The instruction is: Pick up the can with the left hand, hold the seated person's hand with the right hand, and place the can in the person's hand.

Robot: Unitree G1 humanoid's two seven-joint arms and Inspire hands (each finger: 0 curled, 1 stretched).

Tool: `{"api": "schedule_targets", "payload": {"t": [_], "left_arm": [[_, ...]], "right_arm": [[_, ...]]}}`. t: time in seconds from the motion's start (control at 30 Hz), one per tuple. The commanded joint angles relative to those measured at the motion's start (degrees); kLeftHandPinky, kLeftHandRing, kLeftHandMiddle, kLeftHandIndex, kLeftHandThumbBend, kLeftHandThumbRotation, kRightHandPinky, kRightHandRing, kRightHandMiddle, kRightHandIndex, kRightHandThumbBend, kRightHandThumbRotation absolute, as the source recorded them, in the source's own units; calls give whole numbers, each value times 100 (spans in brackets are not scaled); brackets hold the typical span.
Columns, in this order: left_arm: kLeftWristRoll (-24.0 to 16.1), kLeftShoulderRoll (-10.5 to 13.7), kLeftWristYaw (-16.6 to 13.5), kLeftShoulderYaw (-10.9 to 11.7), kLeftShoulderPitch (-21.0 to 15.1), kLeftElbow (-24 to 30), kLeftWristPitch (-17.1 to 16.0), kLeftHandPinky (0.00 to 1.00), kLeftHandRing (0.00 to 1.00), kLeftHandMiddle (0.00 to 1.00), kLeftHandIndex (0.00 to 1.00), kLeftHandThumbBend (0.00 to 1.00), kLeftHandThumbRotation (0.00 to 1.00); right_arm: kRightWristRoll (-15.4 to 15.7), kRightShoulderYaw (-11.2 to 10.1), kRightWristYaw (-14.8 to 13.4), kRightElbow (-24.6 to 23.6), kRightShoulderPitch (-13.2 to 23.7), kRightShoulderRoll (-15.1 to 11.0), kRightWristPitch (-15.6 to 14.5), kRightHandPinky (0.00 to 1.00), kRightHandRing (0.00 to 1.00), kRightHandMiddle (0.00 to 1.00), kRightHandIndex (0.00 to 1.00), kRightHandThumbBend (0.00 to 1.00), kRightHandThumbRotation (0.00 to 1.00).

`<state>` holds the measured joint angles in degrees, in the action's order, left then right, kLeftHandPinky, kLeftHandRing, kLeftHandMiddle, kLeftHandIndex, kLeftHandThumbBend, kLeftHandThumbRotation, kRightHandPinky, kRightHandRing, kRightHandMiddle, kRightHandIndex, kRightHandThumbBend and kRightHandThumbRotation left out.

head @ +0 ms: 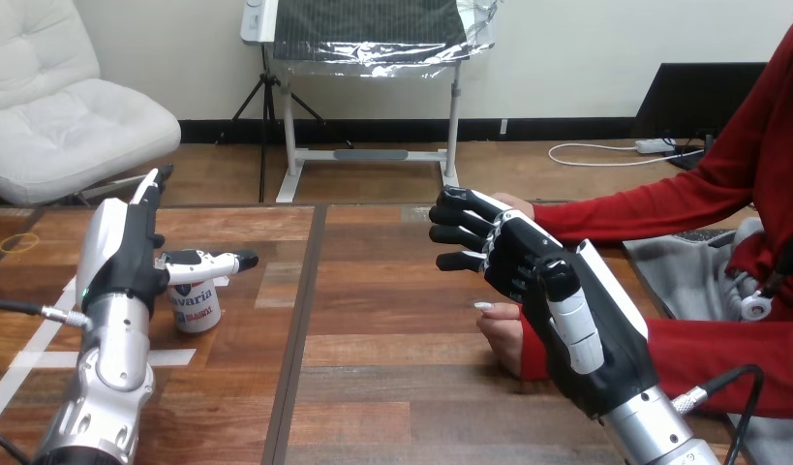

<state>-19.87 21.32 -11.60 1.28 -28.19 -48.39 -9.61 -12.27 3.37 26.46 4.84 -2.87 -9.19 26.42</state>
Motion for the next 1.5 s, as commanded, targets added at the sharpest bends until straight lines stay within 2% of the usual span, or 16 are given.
{"api": "schedule_targets", "payload": {"t": [0.0, 0.3, 0.53, 0.93, 1.47], "left_arm": [[-51, 160, -122, -74, -535, -95, 17, 79, 94, 95, 93, 88, 14], [-75, 198, -161, -158, -647, -251, 35, 80, 95, 95, 94, 88, 14], [-168, 235, -168, -253, -747, -380, 103, 82, 96, 96, 94, 88, 18], [-109, 235, -65, -299, -971, -711, 207, 85, 97, 97, 95, 89, 23], [-225, 267, -43, -526, -1225, -1063, 286, 90, 99, 98, 96, 90, 29]], "right_arm": [[-82, -104, 2, -258, 293, -28, 29, 76, 83, 84, 85, 87, 100], [-104, -103, 28, -256, 292, -36, 40, 76, 83, 84, 85, 87, 100], [-84, -106, 38, -220, 298, -39, 107, 76, 83, 84, 85, 86, 100], [-72, -104, 55, -225, 301, -64, 85, 77, 83, 84, 85, 86, 100], [-76, -112, 68, -225, 276, -37, 158, 76, 83, 84, 85, 86, 100]]}}
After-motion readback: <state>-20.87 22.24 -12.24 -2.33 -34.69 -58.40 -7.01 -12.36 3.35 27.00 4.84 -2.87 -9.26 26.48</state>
